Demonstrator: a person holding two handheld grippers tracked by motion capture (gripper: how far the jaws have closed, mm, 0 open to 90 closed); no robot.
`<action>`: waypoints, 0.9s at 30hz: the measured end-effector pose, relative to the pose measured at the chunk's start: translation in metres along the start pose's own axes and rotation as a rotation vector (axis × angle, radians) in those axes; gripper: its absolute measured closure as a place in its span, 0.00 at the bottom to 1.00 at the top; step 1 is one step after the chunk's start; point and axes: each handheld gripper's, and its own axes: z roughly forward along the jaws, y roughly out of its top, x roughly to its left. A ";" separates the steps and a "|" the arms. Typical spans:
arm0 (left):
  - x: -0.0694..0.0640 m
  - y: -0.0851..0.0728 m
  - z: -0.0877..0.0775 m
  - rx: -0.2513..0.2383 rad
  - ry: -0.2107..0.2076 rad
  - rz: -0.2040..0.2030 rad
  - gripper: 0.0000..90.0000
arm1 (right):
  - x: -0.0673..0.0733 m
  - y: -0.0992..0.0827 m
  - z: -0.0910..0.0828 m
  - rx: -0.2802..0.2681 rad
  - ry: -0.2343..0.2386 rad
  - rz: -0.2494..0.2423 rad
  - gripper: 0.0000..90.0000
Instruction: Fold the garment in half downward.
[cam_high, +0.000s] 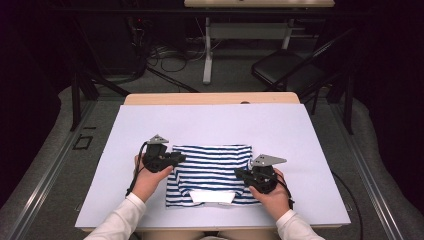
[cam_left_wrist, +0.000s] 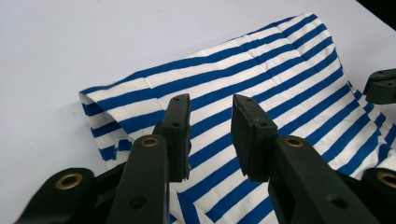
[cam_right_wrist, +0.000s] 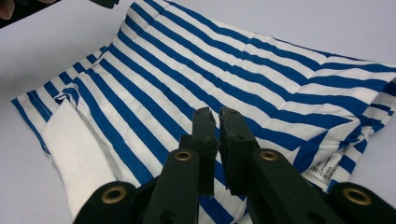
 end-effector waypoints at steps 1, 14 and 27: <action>0.000 0.002 0.000 -0.003 0.003 0.000 0.74 | 0.000 0.000 0.000 0.000 0.000 0.000 0.94; 0.007 0.026 -0.002 -0.007 0.023 -0.007 0.59 | 0.000 0.000 0.000 -0.006 -0.001 0.003 0.93; 0.019 0.041 0.003 -0.016 0.046 -0.032 0.55 | 0.000 0.000 0.000 -0.007 -0.003 0.001 0.93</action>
